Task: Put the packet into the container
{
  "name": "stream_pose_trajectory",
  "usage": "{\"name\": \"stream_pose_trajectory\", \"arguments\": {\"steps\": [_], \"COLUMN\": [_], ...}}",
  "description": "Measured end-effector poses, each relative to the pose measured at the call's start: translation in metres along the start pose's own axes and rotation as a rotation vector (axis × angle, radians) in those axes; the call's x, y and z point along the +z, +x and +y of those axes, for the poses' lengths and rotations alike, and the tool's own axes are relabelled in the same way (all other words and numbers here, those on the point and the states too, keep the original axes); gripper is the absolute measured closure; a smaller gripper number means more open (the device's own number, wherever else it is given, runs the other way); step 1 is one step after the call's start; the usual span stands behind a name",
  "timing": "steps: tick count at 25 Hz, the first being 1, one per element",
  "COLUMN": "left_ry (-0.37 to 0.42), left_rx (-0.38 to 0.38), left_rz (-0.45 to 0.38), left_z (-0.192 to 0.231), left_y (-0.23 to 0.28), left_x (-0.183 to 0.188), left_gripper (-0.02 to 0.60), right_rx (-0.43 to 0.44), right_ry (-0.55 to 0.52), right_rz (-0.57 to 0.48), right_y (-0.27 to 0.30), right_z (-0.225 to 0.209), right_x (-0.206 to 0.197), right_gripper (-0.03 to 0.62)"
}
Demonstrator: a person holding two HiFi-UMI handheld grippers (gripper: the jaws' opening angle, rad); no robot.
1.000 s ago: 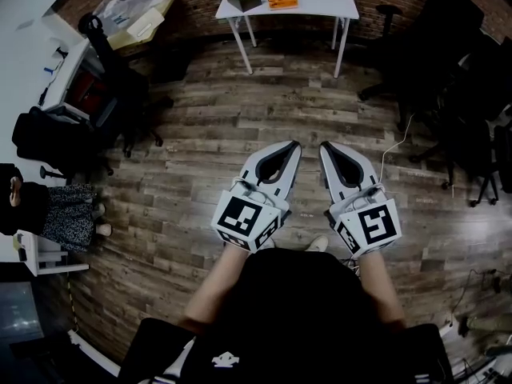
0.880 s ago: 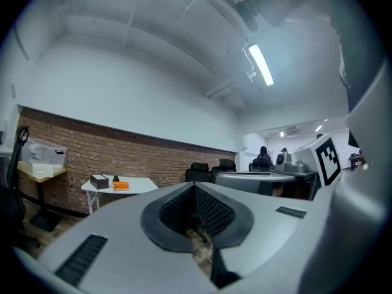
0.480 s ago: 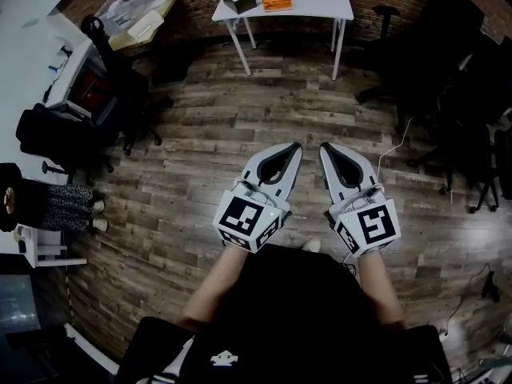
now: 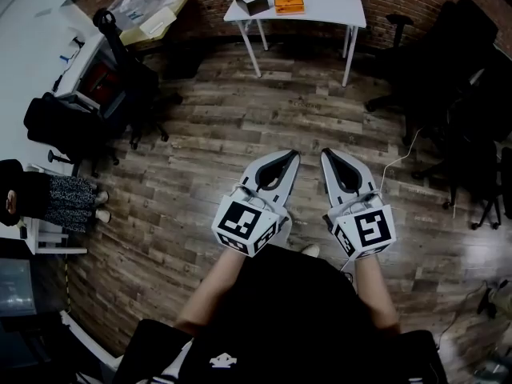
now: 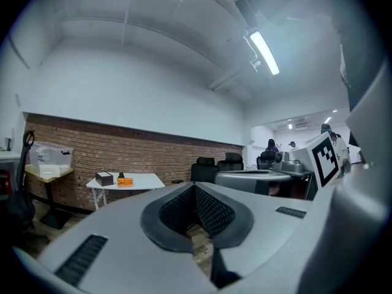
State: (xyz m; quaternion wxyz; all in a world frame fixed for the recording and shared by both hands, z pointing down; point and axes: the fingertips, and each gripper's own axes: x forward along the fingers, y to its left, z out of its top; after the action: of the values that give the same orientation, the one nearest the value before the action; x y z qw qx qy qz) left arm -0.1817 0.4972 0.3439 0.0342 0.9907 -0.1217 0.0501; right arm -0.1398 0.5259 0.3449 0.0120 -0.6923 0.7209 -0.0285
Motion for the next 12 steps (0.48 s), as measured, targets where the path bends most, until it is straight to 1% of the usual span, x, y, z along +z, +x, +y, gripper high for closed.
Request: {"name": "stream_pose_trajectory", "arguments": {"steps": [6,12], "left_ry": [-0.008,-0.027], "left_rx": [-0.009,-0.018], "left_rz": [-0.014,-0.031], "left_z": [0.026,0.084], "left_y": [0.021,0.06], "left_x": [-0.001,0.003], "left_gripper": [0.575,0.575], "right_rx": [-0.004,-0.005], "right_ry": [-0.011,-0.031], "right_rz": [0.008,0.022], "right_y": [0.03,0.092], "right_z": [-0.013,-0.037], "right_x": [-0.003,-0.004], "right_gripper": [0.589,0.589]}}
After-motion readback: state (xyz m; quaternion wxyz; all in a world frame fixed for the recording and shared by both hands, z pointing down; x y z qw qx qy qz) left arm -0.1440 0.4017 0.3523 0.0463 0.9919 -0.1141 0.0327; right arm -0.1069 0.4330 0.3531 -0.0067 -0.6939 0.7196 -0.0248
